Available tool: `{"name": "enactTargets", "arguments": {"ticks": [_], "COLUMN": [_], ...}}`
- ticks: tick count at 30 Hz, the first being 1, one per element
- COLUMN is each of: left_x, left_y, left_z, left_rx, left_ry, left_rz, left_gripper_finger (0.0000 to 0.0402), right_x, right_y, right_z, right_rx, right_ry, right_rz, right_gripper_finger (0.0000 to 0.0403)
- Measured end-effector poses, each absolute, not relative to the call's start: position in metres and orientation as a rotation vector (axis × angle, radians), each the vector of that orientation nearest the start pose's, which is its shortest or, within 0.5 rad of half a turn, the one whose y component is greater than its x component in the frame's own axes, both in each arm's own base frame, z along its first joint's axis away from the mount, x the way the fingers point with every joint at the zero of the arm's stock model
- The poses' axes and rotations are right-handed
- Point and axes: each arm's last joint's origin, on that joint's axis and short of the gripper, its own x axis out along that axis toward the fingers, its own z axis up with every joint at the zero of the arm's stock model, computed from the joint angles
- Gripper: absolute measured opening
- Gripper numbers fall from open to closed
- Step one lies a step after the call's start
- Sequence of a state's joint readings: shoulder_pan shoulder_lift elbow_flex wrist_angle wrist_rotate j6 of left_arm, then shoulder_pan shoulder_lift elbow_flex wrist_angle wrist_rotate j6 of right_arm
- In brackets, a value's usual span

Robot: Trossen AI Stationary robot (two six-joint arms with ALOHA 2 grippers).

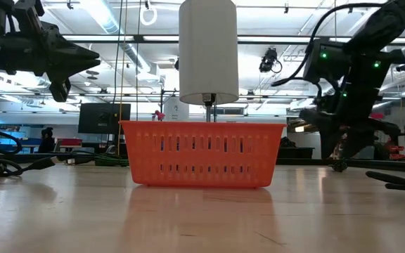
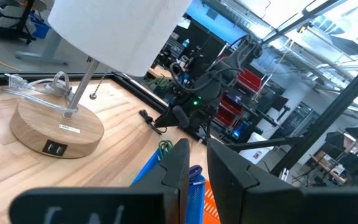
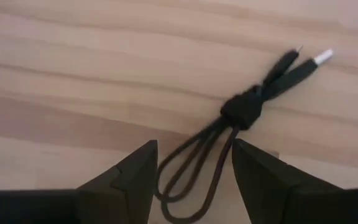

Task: Pick & Place USB Port
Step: Put the black charger cable into the orange bin

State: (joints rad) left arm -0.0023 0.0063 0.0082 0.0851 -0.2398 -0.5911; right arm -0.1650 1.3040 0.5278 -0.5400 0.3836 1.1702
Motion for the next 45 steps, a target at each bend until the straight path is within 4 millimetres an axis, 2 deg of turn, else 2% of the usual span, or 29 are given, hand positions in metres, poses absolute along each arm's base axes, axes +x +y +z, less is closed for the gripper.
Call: {"name": "enactTargets", "arguments": {"ticks": [11, 15, 20, 30, 37, 41, 45], "left_x": [0.096, 0.096, 0.095, 0.095, 0.096, 0.096, 0.096], "left_y": [0.008, 0.009, 0.01, 0.01, 0.009, 0.007, 0.006], "left_z": [0.175, 0.175, 0.175, 0.175, 0.176, 0.176, 0.179], "left_rx": [-0.599, -0.6, -0.6, -0.601, -0.603, -0.609, -0.634], "left_ry": [-0.173, -0.187, -0.197, -0.201, -0.201, -0.185, -0.201], "left_rz": [0.236, 0.282, 0.318, 0.332, 0.276, 0.218, 0.162], "left_gripper_finger": [0.006, 0.006, 0.006, 0.006, 0.006, 0.006, 0.006], "right_x": [0.189, 0.191, 0.193, 0.191, 0.188, 0.192, 0.203], "right_y": [-0.043, -0.043, -0.045, -0.048, -0.045, -0.038, -0.024], "right_z": [0.126, 0.123, 0.123, 0.131, 0.157, 0.186, 0.221], "right_rx": [0.802, 0.804, 0.774, 0.739, 0.744, 0.752, 0.716], "right_ry": [0.944, 0.978, 1.012, 1.058, 0.99, 0.874, 0.681], "right_rz": [-1.185, -1.151, -1.08, -0.91, -0.699, -0.514, -0.31], "right_gripper_finger": [0.0197, 0.0144, 0.0022, 0.0003, 0.0001, 0.0001, 0.0001]}}
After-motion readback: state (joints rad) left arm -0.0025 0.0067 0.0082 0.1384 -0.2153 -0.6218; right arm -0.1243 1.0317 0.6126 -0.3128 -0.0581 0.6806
